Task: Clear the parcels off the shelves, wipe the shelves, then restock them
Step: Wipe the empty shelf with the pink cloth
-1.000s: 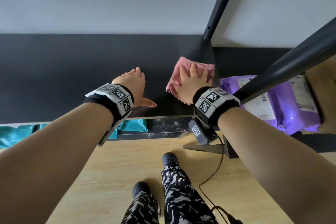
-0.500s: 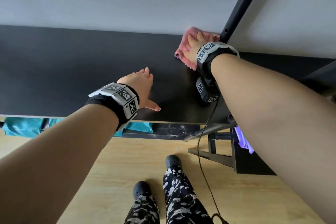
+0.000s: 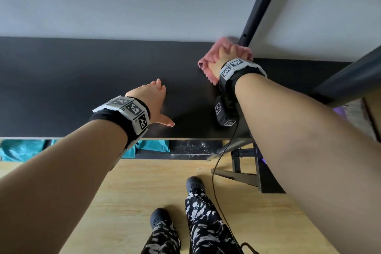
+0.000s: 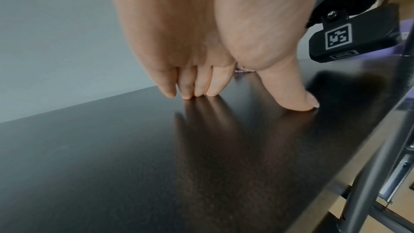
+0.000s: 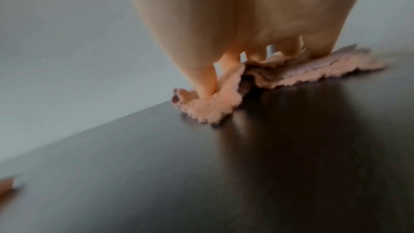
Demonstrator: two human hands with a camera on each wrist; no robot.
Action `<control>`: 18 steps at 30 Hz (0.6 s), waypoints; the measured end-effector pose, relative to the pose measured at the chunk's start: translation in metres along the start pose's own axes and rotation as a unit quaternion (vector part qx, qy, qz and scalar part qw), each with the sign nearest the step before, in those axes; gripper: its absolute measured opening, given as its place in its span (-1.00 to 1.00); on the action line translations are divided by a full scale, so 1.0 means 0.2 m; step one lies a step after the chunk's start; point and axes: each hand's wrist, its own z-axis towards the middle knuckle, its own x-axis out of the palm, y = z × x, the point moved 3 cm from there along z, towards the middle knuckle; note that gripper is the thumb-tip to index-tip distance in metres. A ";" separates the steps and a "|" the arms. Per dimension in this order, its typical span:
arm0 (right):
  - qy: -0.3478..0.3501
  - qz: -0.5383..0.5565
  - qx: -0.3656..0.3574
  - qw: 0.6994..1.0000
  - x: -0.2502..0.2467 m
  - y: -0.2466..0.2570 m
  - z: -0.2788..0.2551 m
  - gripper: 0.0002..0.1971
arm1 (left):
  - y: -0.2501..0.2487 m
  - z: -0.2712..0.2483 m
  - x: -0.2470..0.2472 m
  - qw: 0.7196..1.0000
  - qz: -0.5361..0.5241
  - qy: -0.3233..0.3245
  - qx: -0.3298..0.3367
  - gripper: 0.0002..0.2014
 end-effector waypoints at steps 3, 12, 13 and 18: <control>-0.013 0.020 0.058 0.998 0.02 -0.04 -0.07 -0.20 | 0.00 0.00 0.00 1.000 -0.005 -0.003 -0.001 0.15; 0.098 -0.058 0.170 0.979 0.19 -0.03 -0.46 -0.13 | -0.01 -0.09 0.02 0.997 -0.048 -0.061 -0.002 0.09; 0.096 -0.065 0.161 0.980 0.18 -0.03 -0.55 -0.15 | -0.02 -0.11 0.03 0.996 -0.054 -0.070 -0.002 0.05; 0.043 -0.093 0.066 0.993 0.23 0.02 -0.84 -0.24 | -0.05 -0.21 0.12 0.991 -0.106 -0.085 0.008 -0.11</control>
